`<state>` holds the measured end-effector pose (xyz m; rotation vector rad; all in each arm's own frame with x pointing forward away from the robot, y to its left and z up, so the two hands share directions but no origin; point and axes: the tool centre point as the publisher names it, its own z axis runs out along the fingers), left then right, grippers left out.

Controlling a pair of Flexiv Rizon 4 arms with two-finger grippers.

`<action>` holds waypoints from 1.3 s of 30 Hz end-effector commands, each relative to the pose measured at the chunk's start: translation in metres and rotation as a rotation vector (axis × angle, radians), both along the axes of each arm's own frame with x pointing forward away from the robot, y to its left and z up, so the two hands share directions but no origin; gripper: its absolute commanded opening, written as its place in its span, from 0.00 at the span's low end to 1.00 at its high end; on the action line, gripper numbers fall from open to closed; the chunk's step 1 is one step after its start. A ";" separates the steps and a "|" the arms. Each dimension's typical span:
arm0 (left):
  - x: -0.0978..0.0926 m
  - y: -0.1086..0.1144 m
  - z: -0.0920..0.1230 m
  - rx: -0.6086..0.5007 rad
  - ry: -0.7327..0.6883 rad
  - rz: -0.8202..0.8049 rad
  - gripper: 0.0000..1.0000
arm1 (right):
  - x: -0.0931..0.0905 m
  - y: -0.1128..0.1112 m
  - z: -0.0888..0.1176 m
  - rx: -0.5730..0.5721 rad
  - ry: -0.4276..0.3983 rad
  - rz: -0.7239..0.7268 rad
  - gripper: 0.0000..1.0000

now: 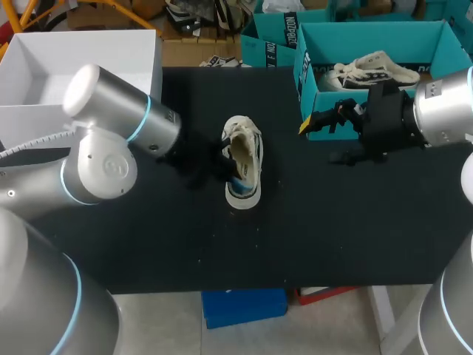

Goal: Take the shoe out of the shoebox, open the shoe tongue, remove and reinsert the insole, then place the shoe into the shoebox

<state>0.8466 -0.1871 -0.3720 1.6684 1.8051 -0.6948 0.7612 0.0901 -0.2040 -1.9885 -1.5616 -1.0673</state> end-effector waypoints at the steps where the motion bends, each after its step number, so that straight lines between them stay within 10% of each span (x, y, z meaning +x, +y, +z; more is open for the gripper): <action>1: 0.004 -0.005 -0.003 0.014 -0.002 0.008 0.00 | 0.000 0.001 -0.001 0.000 -0.001 -0.001 1.00; 14: 0.000 -0.014 -0.018 0.050 0.046 -0.029 0.00 | 0.000 0.001 -0.001 0.000 -0.001 -0.001 1.00; 19: -0.011 -0.011 -0.014 0.023 0.120 -0.069 0.87 | 0.000 0.001 -0.001 0.000 -0.001 -0.001 1.00; 22: -0.014 -0.006 -0.002 -0.005 0.149 -0.091 1.00 | 0.000 0.001 -0.001 0.000 -0.001 -0.001 1.00; 29: -0.015 0.007 0.032 -0.042 0.138 -0.121 0.99 | 0.000 0.001 -0.001 0.000 -0.001 -0.001 1.00; 35: -0.013 0.010 0.042 0.029 0.084 -0.144 0.00 | 0.000 0.001 -0.001 0.000 -0.001 -0.001 1.00; 39: -0.012 0.011 0.036 0.127 0.046 -0.164 0.00 | 0.000 0.001 -0.001 0.000 -0.001 -0.001 1.00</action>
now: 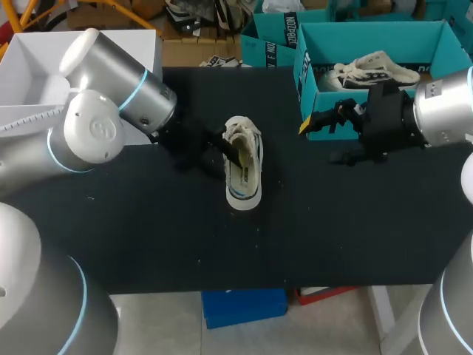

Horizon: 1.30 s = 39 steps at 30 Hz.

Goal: Take the shoe out of the shoebox, open the shoe tongue, remove and reinsert the insole, then place the shoe into the shoebox

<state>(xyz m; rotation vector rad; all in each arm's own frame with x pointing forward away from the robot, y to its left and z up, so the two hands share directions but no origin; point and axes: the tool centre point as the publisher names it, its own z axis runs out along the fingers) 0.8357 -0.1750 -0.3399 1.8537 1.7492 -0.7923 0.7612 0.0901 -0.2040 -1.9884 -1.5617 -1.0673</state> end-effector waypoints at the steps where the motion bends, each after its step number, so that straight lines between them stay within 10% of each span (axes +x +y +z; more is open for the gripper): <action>1: -0.002 -0.001 0.003 0.106 -0.031 -0.008 0.00 | 0.000 0.001 -0.001 0.000 -0.001 -0.001 1.00; 39: 0.013 -0.013 -0.073 0.417 -0.055 -0.073 0.00 | 0.000 0.001 -0.001 0.000 -0.001 -0.001 1.00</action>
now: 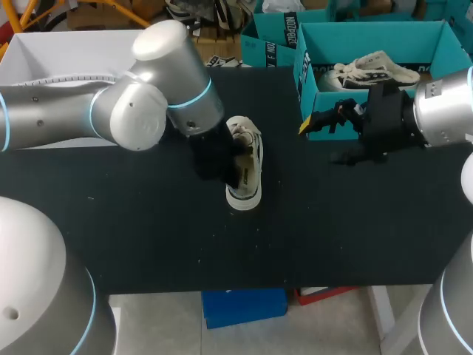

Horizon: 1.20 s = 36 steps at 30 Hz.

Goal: Take the shoe out of the shoebox, open the shoe tongue, remove and reinsert the insole, then place the shoe into the shoebox

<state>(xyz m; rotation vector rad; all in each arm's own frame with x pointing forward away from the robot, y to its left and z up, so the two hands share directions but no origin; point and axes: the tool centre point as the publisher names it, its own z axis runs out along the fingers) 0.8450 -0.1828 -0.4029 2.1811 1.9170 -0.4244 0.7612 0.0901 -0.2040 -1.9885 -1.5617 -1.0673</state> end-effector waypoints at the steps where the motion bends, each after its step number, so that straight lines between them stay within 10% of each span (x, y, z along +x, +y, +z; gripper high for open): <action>1: 0.004 -0.006 -0.013 0.017 0.005 0.002 0.00 | 0.000 0.001 -0.001 0.000 -0.001 -0.001 1.00; 17: 0.005 -0.015 -0.025 0.036 0.021 -0.010 0.00 | 0.000 0.001 -0.001 0.000 -0.001 -0.001 1.00; 36: 0.000 0.013 0.068 -0.048 -0.020 0.009 0.00 | 0.000 0.001 -0.001 0.000 -0.001 -0.001 1.00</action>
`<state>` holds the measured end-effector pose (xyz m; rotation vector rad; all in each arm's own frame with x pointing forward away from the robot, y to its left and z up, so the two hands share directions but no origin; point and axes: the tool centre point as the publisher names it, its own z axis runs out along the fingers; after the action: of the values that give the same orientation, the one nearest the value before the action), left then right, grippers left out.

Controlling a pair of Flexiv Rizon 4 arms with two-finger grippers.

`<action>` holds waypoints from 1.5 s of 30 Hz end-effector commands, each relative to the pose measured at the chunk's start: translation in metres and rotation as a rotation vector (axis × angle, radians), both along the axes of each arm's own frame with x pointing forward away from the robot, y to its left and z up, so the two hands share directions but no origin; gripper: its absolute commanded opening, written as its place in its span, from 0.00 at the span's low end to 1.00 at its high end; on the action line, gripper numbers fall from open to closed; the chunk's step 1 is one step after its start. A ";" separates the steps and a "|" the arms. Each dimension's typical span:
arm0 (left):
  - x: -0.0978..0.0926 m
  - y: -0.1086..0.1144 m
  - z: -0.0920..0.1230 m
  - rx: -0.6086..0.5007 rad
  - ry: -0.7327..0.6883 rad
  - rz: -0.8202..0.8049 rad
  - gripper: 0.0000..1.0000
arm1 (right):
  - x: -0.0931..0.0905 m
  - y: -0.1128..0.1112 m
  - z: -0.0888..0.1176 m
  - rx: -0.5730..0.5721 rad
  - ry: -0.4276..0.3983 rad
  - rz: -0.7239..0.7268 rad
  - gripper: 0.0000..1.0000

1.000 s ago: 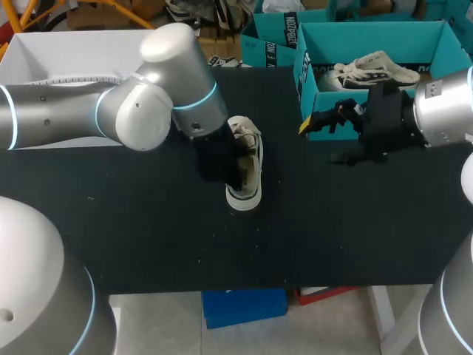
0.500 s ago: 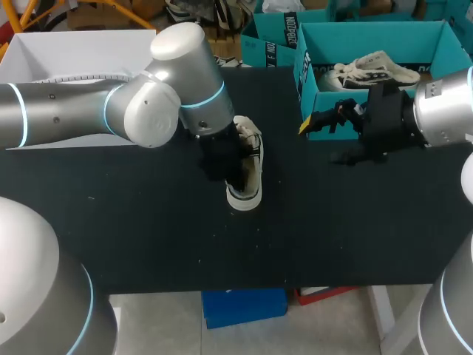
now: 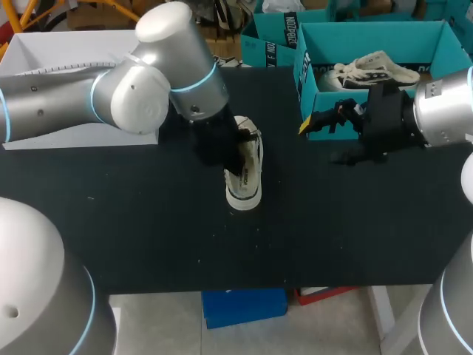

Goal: Take the shoe out of the shoebox, open the shoe tongue, remove and reinsert the insole, then place the shoe into the shoebox

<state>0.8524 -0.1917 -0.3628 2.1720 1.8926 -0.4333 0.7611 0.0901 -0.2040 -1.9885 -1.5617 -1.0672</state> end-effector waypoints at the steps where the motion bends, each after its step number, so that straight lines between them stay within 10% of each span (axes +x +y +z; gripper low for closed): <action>1: -0.007 0.024 0.033 -0.031 -0.018 0.020 0.00 | 0.000 0.001 -0.001 0.000 -0.001 -0.001 1.00; 20: 0.049 0.065 0.066 -0.297 -0.027 0.322 0.00 | 0.000 0.001 -0.001 0.000 -0.001 -0.001 1.00; 45: 0.111 0.003 0.021 -0.351 0.005 0.375 0.02 | 0.000 0.001 -0.001 0.000 -0.001 -0.001 1.00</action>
<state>0.9535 -0.1744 -0.3329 1.5460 1.9875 -0.6347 0.7611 0.0901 -0.2039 -1.9885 -1.5617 -1.0672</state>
